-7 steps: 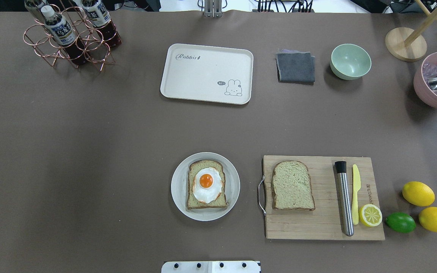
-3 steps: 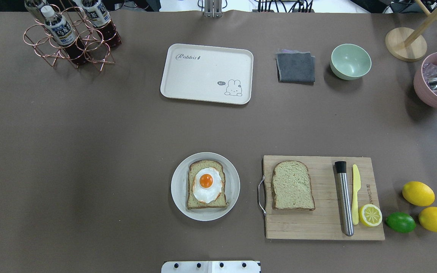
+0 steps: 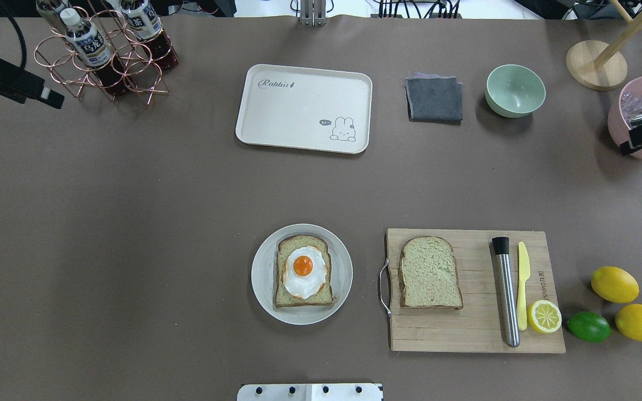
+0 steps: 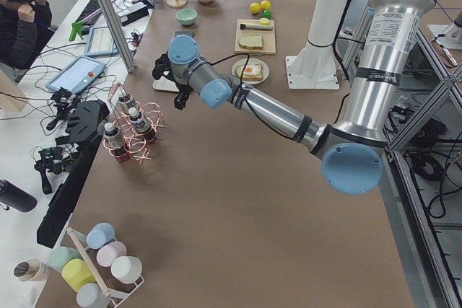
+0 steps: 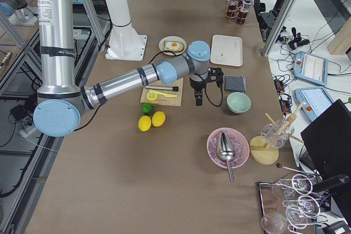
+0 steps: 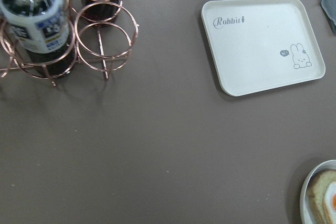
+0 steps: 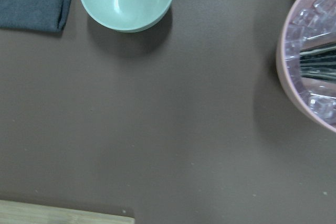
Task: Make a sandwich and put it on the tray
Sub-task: 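Lower the right gripper to the bread slice while the left arm advances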
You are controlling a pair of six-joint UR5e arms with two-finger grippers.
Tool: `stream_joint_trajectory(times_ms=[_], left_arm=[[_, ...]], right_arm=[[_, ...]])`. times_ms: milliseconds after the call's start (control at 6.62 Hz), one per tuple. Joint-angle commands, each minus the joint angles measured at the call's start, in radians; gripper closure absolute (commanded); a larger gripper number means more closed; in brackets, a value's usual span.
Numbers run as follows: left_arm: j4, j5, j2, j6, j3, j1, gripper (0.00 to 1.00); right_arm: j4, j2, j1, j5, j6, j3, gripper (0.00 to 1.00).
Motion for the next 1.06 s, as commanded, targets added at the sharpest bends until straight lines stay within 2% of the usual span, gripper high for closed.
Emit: stream_joint_trajectory(times_ms=[0,151,302,453,604,755,906], left_arm=[[-0.016,0.172,-0.049,-0.149,-0.023,0.197,0.0],[-0.077,0.175,-0.053,-0.227,-0.019,0.247,0.0],[-0.12,0.183,-0.068,-0.287,-0.019,0.297,0.0],[-0.123,0.266,-0.088,-0.327,-0.026,0.341,0.0],[-0.123,0.294,-0.093,-0.331,-0.026,0.372,0.0],[-0.123,0.295,-0.105,-0.331,-0.026,0.372,0.0],[-0.123,0.296,-0.107,-0.329,-0.024,0.374,0.0]], right_arm=[[0.059,0.078,-0.191,-0.12,0.319,0.021,0.0],[0.168,0.08,-0.312,-0.244,0.511,0.015,0.0],[0.184,0.082,-0.386,-0.27,0.562,0.019,0.0],[0.207,0.083,-0.467,-0.326,0.667,0.024,0.0],[0.254,0.079,-0.576,-0.431,0.767,0.019,0.0],[0.259,0.082,-0.648,-0.498,0.841,0.021,0.01],[0.259,0.082,-0.685,-0.527,0.863,0.021,0.08]])
